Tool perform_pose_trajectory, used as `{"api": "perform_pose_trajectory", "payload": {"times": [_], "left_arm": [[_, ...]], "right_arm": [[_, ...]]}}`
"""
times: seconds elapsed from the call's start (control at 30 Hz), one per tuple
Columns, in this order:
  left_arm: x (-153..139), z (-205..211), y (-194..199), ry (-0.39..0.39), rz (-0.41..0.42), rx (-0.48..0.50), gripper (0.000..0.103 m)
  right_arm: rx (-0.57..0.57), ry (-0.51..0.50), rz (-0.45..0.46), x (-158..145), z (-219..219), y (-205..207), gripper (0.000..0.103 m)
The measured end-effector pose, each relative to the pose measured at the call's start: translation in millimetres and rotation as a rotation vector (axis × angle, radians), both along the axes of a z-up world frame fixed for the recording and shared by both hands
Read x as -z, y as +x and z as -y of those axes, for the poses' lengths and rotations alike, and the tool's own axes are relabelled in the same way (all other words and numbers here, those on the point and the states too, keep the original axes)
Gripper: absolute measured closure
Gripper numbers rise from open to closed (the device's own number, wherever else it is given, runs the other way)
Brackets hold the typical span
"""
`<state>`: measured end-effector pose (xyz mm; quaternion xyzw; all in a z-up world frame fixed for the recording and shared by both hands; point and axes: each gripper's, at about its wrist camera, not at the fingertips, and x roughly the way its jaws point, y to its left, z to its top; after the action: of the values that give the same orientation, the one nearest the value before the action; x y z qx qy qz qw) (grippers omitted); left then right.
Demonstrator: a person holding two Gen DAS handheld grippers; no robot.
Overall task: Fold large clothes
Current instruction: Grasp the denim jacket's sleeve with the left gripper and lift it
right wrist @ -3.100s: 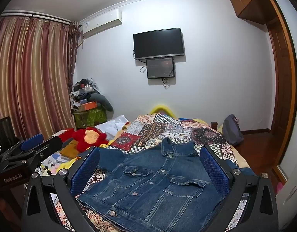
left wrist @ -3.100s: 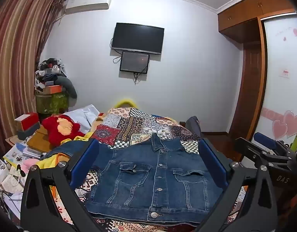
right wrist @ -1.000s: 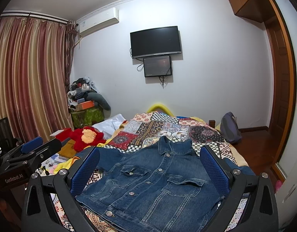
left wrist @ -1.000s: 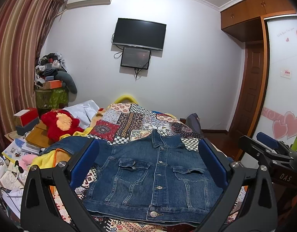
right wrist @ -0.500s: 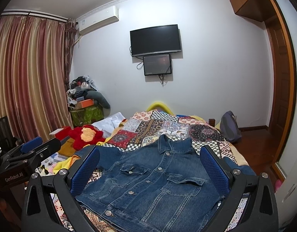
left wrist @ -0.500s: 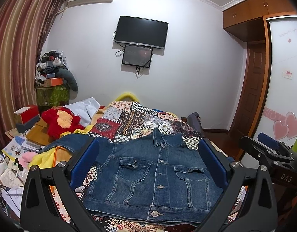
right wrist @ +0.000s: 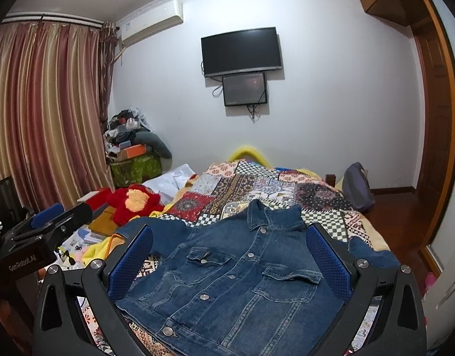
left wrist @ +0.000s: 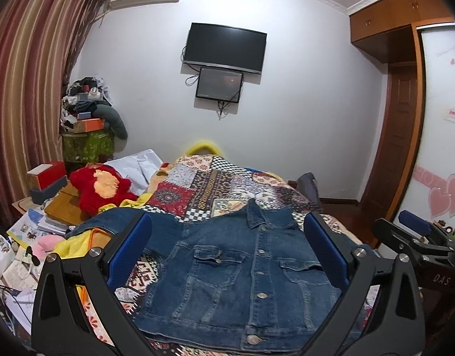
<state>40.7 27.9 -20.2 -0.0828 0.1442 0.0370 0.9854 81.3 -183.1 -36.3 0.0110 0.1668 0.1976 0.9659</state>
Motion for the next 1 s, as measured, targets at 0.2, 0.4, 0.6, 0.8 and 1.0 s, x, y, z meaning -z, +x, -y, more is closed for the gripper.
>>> {"api": "perform_pose_trajectory", "payload": {"times": [0.2, 0.4, 0.6, 0.8, 1.0], "left_arm": [[7.4, -28.4, 38.7, 0.012, -0.053, -0.052, 0.000], [28.1, -73.8, 92.9, 0.007, -0.144, -0.116, 0.000], [62.1, -139.2, 136.8, -0.059, -0.233, -0.250, 0.000], [117.9, -209.5, 158.5, -0.211, -0.323, -0.336, 0.000], [179.6, -252.9, 177.1, -0.369, -0.471, -0.324, 0.000]], "right_arm": [[-0.019, -0.027, -0.054, 5.2, -20.5, 41.1, 0.000], [-0.038, -0.038, -0.142, 17.2, -39.4, 100.6, 0.000], [-0.047, -0.083, -0.215, 35.8, -61.2, 165.8, 0.000], [-0.048, -0.185, -0.272, 70.1, -87.3, 220.1, 0.000], [-0.084, -0.246, -0.377, 118.8, -113.3, 257.8, 0.000]]}}
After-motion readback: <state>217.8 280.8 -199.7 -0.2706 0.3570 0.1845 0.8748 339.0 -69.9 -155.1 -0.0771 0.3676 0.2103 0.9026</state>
